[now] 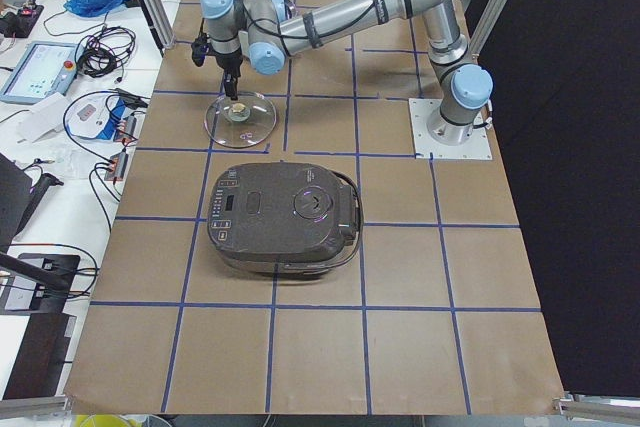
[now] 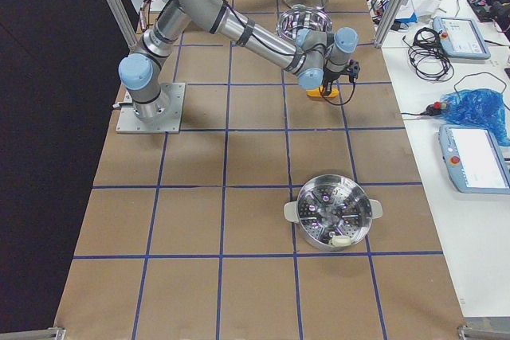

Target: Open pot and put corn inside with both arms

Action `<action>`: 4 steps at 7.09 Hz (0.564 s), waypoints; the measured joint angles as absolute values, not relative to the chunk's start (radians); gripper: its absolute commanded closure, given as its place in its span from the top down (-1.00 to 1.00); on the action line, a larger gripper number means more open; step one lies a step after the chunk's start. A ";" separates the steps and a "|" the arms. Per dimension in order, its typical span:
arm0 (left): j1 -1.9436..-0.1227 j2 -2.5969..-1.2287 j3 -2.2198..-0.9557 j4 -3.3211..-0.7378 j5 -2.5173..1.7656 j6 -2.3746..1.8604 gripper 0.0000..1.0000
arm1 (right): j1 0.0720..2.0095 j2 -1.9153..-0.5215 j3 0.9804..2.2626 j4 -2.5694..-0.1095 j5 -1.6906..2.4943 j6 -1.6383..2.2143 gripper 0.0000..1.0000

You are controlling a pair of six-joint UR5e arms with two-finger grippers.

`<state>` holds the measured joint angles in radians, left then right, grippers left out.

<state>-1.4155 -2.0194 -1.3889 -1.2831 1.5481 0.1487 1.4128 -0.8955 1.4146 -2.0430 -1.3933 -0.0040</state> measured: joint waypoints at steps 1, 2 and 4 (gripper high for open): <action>-1.432 -1.926 -1.388 -1.382 1.557 0.149 1.00 | 1.413 -0.893 1.423 -2.043 -1.393 -0.007 -0.80; -1.452 -1.845 -1.391 -1.446 1.561 0.149 1.00 | 1.413 -0.893 1.425 -2.041 -1.394 -0.011 -0.82; -1.485 -1.738 -1.400 -1.504 1.571 0.150 1.00 | 1.420 -0.941 1.362 -1.974 -1.403 -0.018 -0.82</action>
